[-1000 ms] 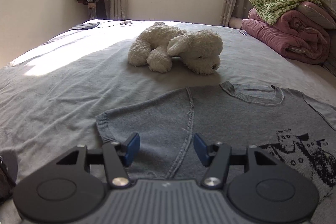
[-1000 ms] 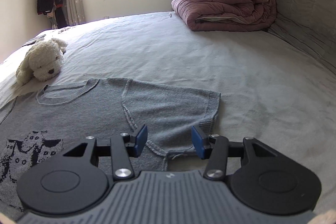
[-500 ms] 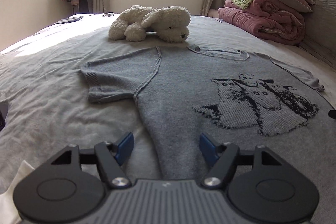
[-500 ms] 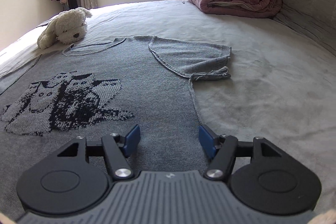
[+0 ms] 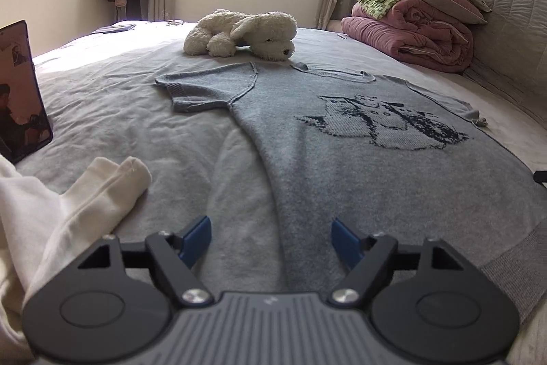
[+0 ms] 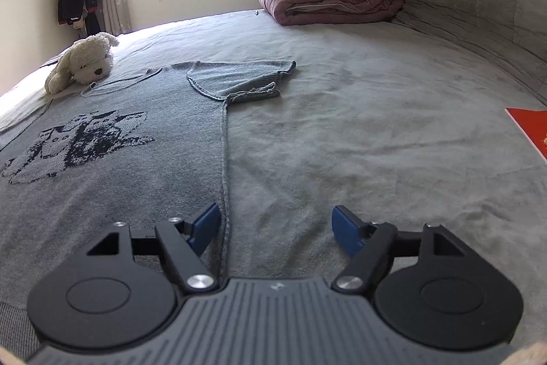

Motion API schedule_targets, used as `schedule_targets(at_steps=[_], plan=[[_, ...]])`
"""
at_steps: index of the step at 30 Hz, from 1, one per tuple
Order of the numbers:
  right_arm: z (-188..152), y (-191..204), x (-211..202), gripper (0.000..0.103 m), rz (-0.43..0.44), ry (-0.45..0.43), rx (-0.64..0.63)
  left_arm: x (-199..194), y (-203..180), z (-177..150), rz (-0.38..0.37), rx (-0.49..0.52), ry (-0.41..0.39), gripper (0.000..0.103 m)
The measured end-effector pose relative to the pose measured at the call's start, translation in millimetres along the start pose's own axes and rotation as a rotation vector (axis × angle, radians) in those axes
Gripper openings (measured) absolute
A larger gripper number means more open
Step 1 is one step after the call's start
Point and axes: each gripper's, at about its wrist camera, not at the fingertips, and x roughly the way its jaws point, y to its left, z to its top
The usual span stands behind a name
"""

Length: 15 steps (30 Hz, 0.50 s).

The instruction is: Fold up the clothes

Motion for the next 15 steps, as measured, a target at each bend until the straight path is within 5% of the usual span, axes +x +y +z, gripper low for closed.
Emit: schedule_targets(at_steps=[7, 15], plan=[[2, -14, -5, 0.079, -0.087, -0.007, 0.049, -22, -13, -10, -0.030, 0.086, 0.043, 0.083], [24, 15, -7, 0.083, -0.023, -0.050, 0.024, -16, -3, 24, -0.054, 0.007, 0.050, 0.083]])
